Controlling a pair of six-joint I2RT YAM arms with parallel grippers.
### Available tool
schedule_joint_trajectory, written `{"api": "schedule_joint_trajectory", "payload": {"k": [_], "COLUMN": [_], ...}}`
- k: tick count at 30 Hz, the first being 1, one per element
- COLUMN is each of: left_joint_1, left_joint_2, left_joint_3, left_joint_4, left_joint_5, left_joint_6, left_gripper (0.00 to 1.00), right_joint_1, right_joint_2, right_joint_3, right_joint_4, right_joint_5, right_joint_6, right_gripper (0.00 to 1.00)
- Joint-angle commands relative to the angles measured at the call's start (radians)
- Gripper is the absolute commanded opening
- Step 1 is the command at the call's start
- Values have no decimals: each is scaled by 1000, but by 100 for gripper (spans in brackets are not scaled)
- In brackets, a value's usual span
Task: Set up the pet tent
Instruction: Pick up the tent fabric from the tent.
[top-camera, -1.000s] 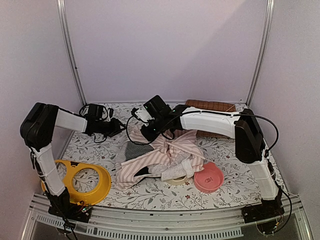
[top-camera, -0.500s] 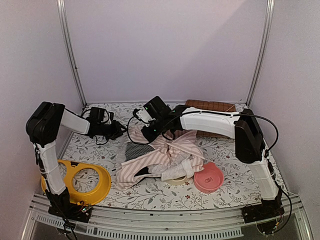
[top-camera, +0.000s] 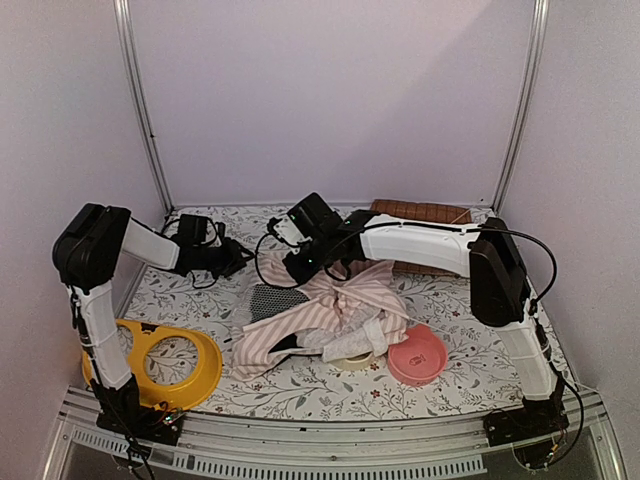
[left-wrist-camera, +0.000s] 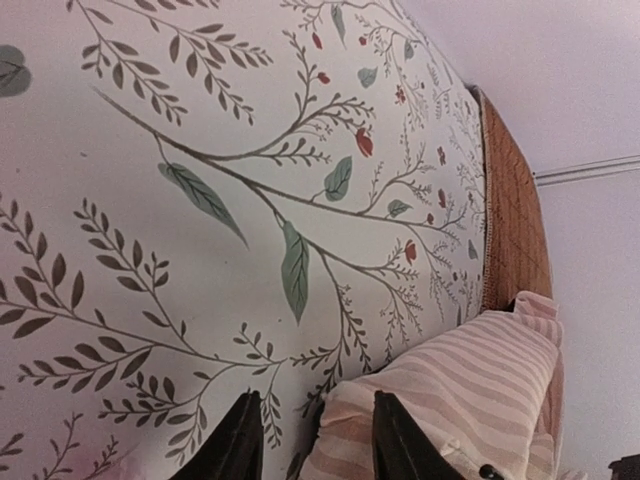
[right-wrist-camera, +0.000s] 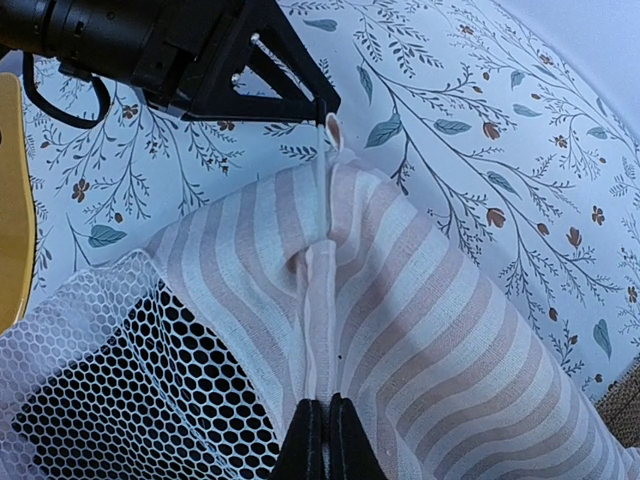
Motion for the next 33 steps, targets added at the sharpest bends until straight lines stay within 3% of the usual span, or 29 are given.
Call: {"api": "schedule_joint_trajectory", "payload": {"k": [1, 15, 33], "left_joint_1": [11, 7, -21], "left_joint_2": [-78, -151, -2], "left_joint_3": [-21, -27, 68], "left_joint_4": [29, 8, -72], "left_joint_5": [-26, -49, 9], "left_joint_6": [9, 61, 106], "left_gripper": [37, 38, 32], "right_joint_1": [-12, -30, -30], "right_joint_2": [10, 127, 138], "right_joint_3": [5, 123, 128], "right_joint_4": [-67, -113, -114], "right_joint_5": [15, 11, 3], "right_joint_6": [12, 12, 12], "right_gripper": [0, 0, 0]}}
